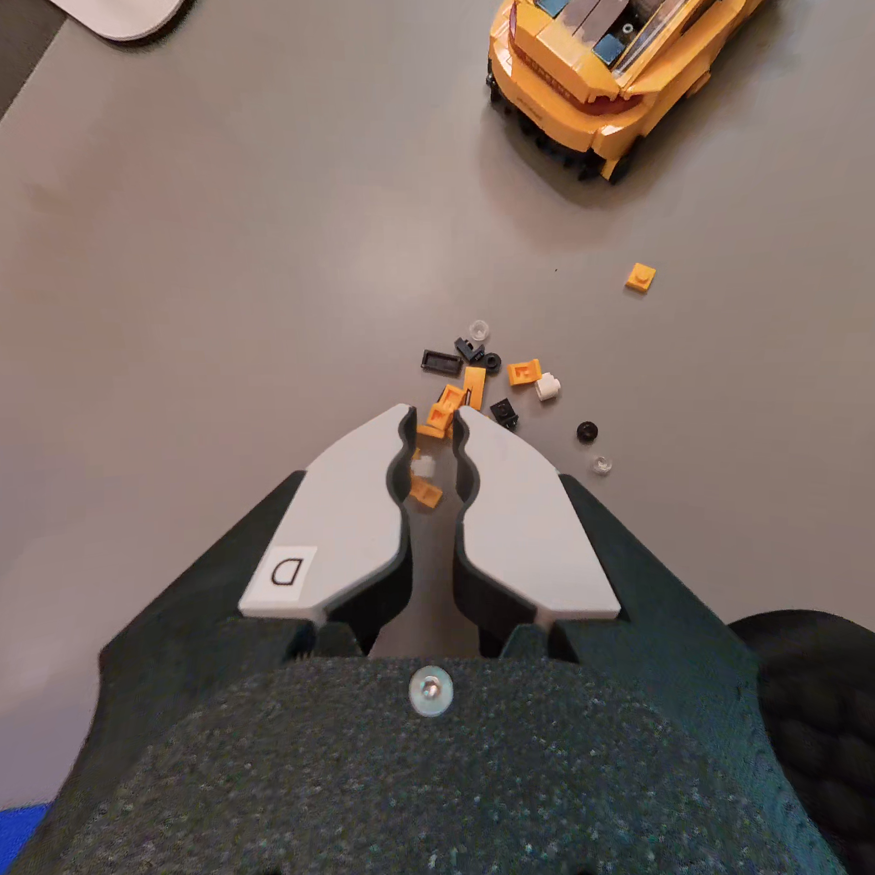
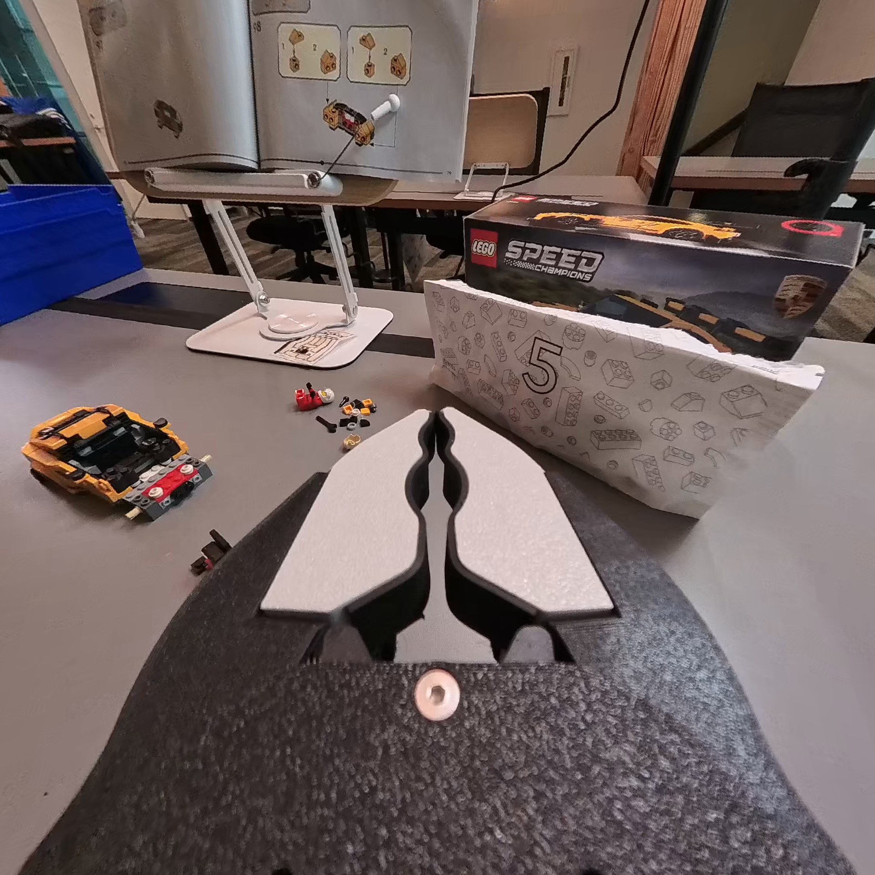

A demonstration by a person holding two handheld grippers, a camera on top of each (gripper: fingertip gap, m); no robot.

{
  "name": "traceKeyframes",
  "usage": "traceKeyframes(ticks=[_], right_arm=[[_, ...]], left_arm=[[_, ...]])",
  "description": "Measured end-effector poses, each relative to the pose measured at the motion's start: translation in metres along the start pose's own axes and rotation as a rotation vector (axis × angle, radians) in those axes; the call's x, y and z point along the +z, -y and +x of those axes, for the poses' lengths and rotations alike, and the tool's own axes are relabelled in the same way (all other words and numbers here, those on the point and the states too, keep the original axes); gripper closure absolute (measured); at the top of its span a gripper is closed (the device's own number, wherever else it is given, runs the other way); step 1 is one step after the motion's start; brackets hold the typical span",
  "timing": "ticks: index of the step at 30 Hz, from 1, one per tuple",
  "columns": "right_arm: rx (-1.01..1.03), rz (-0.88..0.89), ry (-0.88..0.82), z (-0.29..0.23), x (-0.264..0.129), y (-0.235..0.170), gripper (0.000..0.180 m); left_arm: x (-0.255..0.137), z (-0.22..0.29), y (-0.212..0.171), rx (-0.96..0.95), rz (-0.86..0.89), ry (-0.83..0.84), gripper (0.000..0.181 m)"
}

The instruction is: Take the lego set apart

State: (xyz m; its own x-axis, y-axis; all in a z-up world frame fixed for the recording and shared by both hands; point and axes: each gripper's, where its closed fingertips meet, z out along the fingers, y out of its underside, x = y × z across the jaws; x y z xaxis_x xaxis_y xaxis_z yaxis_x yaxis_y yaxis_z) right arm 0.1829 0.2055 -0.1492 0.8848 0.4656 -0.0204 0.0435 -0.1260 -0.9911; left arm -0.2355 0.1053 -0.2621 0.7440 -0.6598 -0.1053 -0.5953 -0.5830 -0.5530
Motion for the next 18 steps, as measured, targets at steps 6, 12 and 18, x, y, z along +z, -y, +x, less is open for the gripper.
traceKeyframes(ticks=[6,12,18], right_arm=[[0.001,-0.009,0.011,-0.001,0.001,-0.002,0.18],[-0.059,0.039,0.234,-0.052,-0.001,0.011,0.18],[-0.122,-0.08,0.784,-0.196,-0.021,0.006,0.175]], left_arm=[[0.0,0.001,0.003,-0.019,0.011,-0.021,0.172],[-0.036,0.043,0.066,-0.187,0.399,-0.282,0.173],[-0.082,0.107,0.133,-0.36,0.746,-0.732,0.173]])
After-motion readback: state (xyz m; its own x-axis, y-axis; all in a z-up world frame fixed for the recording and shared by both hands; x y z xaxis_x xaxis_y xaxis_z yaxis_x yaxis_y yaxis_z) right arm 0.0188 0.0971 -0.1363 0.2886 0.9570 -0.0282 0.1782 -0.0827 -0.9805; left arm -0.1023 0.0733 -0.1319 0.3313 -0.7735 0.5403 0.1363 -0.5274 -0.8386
